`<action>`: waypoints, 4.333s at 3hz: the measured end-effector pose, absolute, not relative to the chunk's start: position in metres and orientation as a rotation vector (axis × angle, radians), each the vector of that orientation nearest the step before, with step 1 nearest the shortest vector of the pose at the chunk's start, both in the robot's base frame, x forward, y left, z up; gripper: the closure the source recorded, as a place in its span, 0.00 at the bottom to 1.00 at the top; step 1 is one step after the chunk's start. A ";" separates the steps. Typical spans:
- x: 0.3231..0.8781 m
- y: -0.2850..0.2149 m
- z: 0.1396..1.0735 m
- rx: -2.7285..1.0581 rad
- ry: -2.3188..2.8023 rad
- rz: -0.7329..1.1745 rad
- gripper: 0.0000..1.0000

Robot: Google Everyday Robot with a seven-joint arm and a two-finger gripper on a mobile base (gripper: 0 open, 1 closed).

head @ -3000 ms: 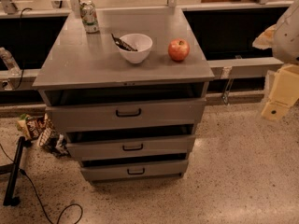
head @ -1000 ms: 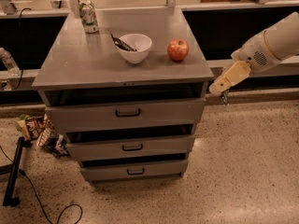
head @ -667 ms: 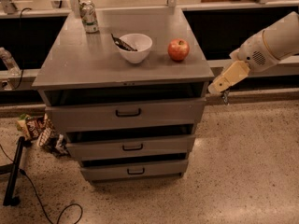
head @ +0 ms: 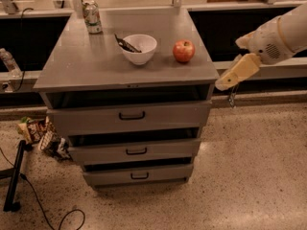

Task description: Pick rxbar chocolate from white bowl and place on counter

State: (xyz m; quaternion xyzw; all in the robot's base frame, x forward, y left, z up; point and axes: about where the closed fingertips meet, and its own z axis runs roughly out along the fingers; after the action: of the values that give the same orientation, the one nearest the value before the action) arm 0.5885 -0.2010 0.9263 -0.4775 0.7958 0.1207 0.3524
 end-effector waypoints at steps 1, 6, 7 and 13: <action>0.581 -0.187 0.955 -1.271 1.913 0.286 0.00; 0.623 -0.053 0.975 -1.316 1.617 0.302 0.00; 0.638 -0.001 0.971 -1.269 1.585 0.232 0.00; 0.726 0.097 0.931 -1.244 1.524 0.173 0.00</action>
Offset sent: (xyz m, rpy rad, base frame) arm -0.0080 0.0098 0.0247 0.0232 -0.0968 0.0473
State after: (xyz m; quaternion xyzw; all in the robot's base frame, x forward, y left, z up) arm 0.7257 0.0970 0.9313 -0.5257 0.6439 0.0729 0.5511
